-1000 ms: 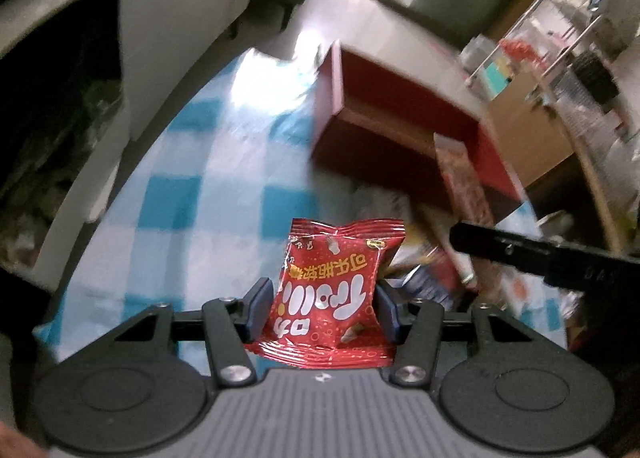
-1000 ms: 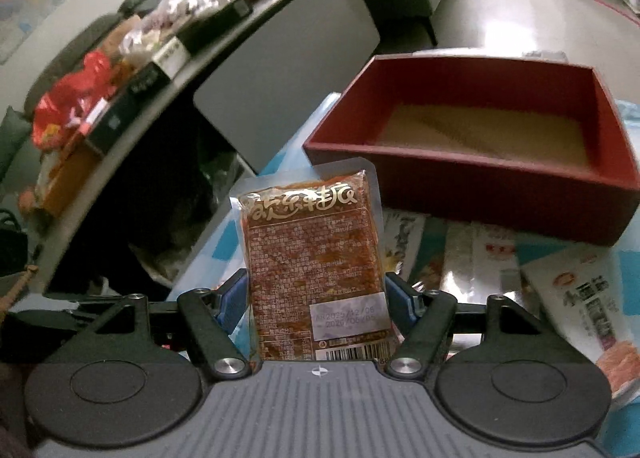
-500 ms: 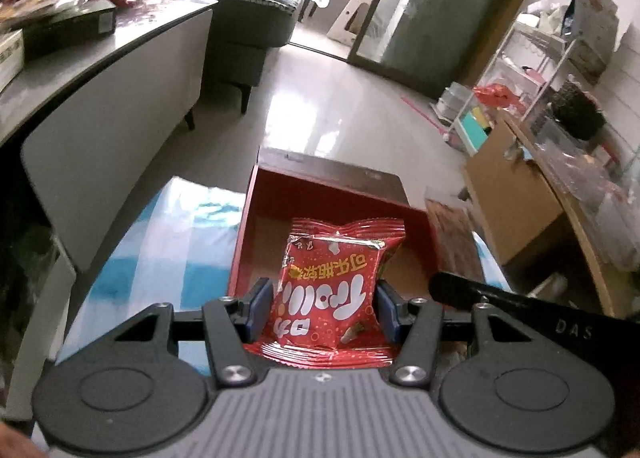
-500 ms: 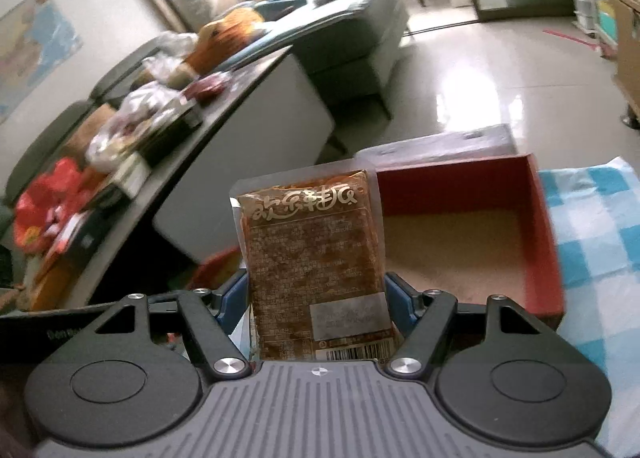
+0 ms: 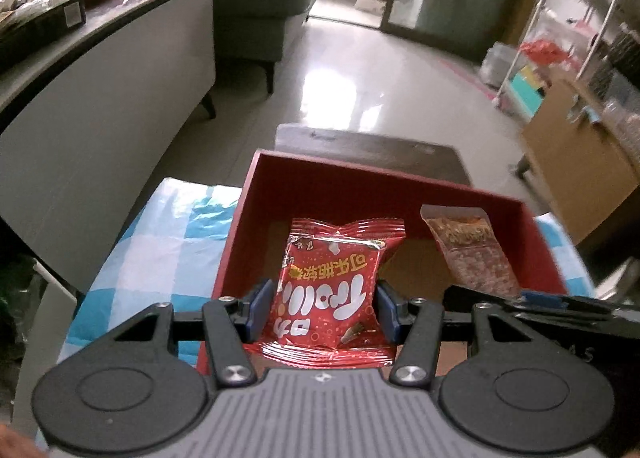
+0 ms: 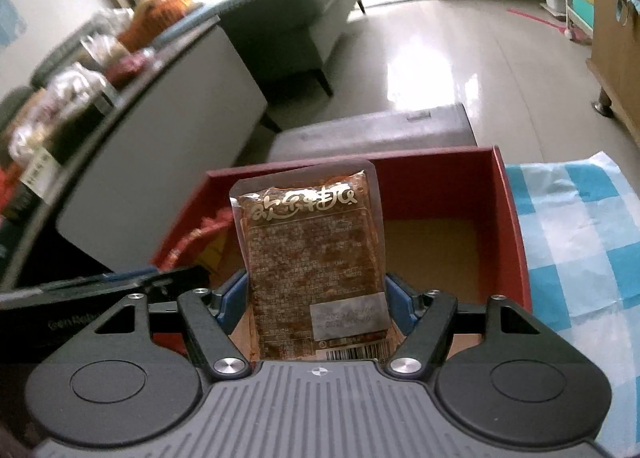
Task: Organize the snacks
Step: 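Carry both snacks into the red box and open both tools, then grasp the yellow wafer stick with left tool while right tool grasps white noodle pack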
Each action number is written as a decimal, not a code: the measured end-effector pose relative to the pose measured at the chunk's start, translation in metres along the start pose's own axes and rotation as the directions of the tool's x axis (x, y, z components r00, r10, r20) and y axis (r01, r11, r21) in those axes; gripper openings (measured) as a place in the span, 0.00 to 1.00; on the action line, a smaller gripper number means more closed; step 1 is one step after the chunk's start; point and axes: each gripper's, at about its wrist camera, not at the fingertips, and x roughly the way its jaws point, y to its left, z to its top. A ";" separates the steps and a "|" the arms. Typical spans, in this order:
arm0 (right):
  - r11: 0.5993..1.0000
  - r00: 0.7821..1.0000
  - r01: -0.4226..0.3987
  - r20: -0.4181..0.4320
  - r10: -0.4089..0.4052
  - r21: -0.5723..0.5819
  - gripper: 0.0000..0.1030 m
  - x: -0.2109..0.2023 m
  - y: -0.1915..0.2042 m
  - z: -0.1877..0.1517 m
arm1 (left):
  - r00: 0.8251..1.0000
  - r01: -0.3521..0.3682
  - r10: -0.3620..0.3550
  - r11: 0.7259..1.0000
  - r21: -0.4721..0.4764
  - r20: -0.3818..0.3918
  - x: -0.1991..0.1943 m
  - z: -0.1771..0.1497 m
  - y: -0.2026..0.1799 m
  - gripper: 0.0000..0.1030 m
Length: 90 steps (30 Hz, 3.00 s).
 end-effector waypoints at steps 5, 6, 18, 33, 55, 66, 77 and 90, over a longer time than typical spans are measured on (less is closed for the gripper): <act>0.999 0.999 0.037 -0.016 -0.037 -0.008 0.75 0.015 -0.001 0.000 | 0.999 -0.037 0.038 0.999 0.022 -0.032 0.016 -0.006 -0.003 0.47; 0.998 0.998 0.054 -0.019 -0.054 -0.024 0.75 0.018 0.001 -0.001 | 0.998 -0.053 0.054 0.998 0.034 -0.027 0.018 -0.007 -0.005 0.48; 0.988 0.989 0.141 -0.043 -0.144 -0.066 0.81 0.040 0.005 -0.001 | 0.996 -0.085 0.086 0.995 0.054 -0.007 0.018 -0.007 -0.009 0.54; 0.972 0.981 0.193 0.011 -0.194 -0.133 0.84 0.013 0.023 -0.003 | 1.000 -0.022 0.022 0.999 0.046 0.016 -0.021 -0.012 -0.005 0.58; 0.905 0.938 0.346 0.104 -0.330 -0.249 0.85 -0.076 0.070 -0.066 | 0.999 0.028 -0.031 0.996 0.082 0.037 -0.091 -0.077 0.002 0.59; 0.890 0.932 0.362 0.104 -0.346 -0.278 0.86 -0.084 0.078 -0.082 | 1.000 0.025 -0.026 0.996 0.091 0.017 -0.095 -0.090 0.005 0.59; 0.853 0.919 0.378 0.031 -0.393 -0.359 0.88 -0.062 0.090 -0.100 | 1.000 -0.017 0.016 0.993 0.121 0.003 -0.091 -0.094 0.014 0.60; 0.856 0.929 0.324 -0.036 -0.368 -0.404 0.88 -0.044 0.100 -0.107 | 0.999 -0.034 0.037 0.994 0.101 -0.020 -0.089 -0.095 0.035 0.60</act>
